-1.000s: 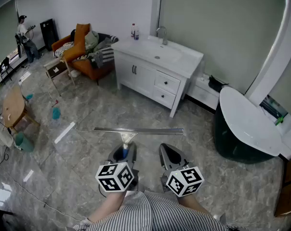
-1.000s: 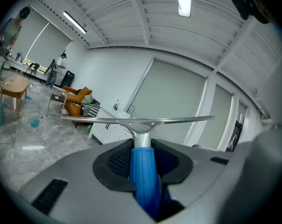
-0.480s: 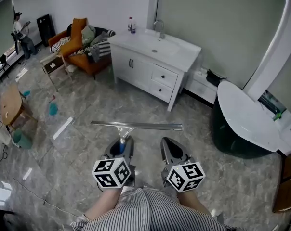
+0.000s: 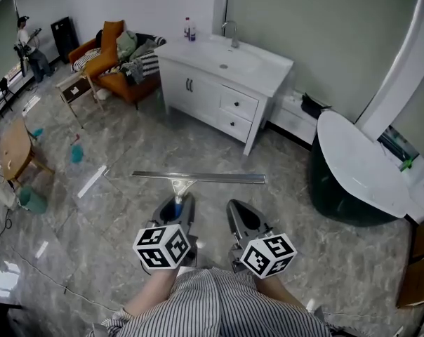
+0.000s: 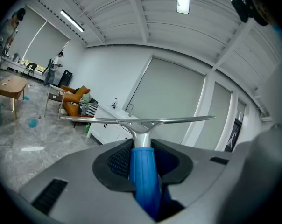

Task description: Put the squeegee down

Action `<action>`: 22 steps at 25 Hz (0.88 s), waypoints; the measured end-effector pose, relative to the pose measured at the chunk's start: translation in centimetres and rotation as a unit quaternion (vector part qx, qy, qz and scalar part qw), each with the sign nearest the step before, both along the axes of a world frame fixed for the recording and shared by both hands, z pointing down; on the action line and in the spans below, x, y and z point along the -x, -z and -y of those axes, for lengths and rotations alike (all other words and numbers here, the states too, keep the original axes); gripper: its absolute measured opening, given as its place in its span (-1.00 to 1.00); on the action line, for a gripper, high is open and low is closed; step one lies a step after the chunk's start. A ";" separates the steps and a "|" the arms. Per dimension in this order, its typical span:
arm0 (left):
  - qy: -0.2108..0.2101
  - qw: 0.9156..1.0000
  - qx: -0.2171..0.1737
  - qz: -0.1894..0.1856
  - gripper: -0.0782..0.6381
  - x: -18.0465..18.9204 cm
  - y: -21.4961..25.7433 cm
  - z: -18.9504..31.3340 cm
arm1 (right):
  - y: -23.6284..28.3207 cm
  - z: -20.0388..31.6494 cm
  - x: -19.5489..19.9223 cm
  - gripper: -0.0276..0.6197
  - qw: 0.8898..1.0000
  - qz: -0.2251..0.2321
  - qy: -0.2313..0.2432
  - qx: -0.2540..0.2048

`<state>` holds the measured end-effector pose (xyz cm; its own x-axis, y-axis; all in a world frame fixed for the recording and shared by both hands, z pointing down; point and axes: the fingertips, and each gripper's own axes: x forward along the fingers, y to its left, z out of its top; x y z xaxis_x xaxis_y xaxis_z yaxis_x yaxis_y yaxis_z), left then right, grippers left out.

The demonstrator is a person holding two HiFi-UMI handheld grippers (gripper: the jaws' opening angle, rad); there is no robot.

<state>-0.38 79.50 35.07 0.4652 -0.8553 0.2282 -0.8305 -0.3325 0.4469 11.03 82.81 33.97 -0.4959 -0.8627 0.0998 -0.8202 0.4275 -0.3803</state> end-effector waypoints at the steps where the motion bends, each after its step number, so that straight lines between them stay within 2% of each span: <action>1: 0.002 1.000 -0.001 0.001 -0.46 -0.2 -0.2 0.1 | -0.2 0.1 -0.2 -0.87 1.000 -0.002 0.003 0.003; 13: 0.035 0.998 0.049 -0.005 -0.46 -0.5 -3.6 0.6 | -2.9 1.1 0.6 -0.87 0.998 0.018 0.059 0.035; 17: 0.032 0.998 0.059 -0.006 -0.46 -0.4 -4.3 2.6 | -3.3 3.1 1.1 -0.87 0.997 0.017 0.063 0.042; 22: 0.021 0.998 0.051 -0.002 -0.46 0.1 -4.3 7.2 | -3.6 7.7 1.7 -0.87 0.998 0.003 0.047 0.038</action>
<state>-0.47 72.35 39.40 0.4299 -0.8470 0.3127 -0.8412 -0.2499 0.4795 9.38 75.13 37.59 -0.5756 -0.8020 0.1599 -0.7754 0.4730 -0.4184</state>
